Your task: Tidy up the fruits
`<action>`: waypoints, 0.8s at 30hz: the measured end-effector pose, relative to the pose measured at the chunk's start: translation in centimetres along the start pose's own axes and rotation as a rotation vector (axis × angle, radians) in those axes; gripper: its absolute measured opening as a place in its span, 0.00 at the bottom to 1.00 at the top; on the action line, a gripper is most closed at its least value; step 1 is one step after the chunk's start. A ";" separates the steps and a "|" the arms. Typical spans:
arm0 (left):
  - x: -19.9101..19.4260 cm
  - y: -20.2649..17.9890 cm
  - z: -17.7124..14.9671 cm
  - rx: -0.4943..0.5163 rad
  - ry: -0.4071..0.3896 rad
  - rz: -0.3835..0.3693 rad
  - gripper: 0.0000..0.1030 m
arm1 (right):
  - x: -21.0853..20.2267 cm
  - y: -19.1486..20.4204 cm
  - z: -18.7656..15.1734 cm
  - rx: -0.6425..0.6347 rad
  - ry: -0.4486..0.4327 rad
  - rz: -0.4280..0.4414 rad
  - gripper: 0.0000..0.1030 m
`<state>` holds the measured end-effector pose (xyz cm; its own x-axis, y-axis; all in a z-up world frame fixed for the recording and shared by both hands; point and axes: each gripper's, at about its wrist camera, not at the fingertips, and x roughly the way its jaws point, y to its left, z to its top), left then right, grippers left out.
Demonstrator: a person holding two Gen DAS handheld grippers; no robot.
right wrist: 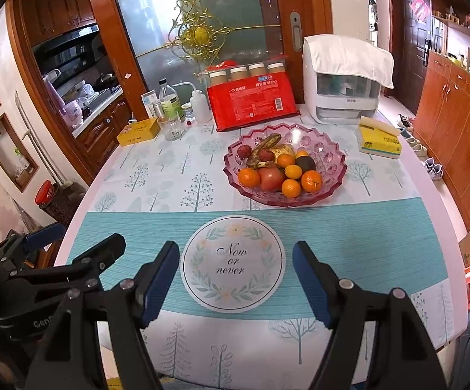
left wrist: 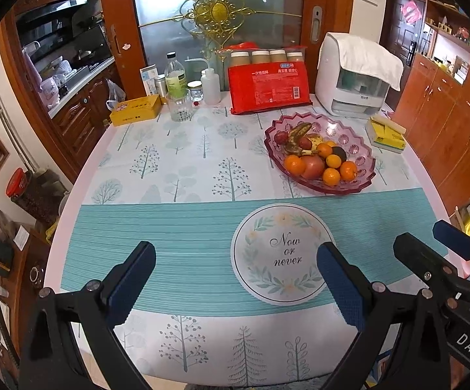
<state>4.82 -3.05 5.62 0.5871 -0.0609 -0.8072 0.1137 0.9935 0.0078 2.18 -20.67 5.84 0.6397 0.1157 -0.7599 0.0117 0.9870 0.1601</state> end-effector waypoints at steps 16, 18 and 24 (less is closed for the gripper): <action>0.6 0.6 -0.4 0.009 0.018 -0.008 0.96 | 0.5 0.7 -0.3 0.011 0.024 -0.009 0.71; 0.6 0.9 -0.5 0.010 0.019 -0.008 0.96 | 0.6 0.8 -0.4 0.012 0.024 -0.011 0.71; 0.7 1.0 -0.6 0.010 0.021 -0.012 0.96 | 0.6 0.8 -0.4 0.011 0.024 -0.012 0.71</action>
<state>4.87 -2.07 4.77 0.5690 -0.0707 -0.8193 0.1285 0.9917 0.0036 2.27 -19.75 5.28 0.6211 0.1066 -0.7764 0.0277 0.9871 0.1577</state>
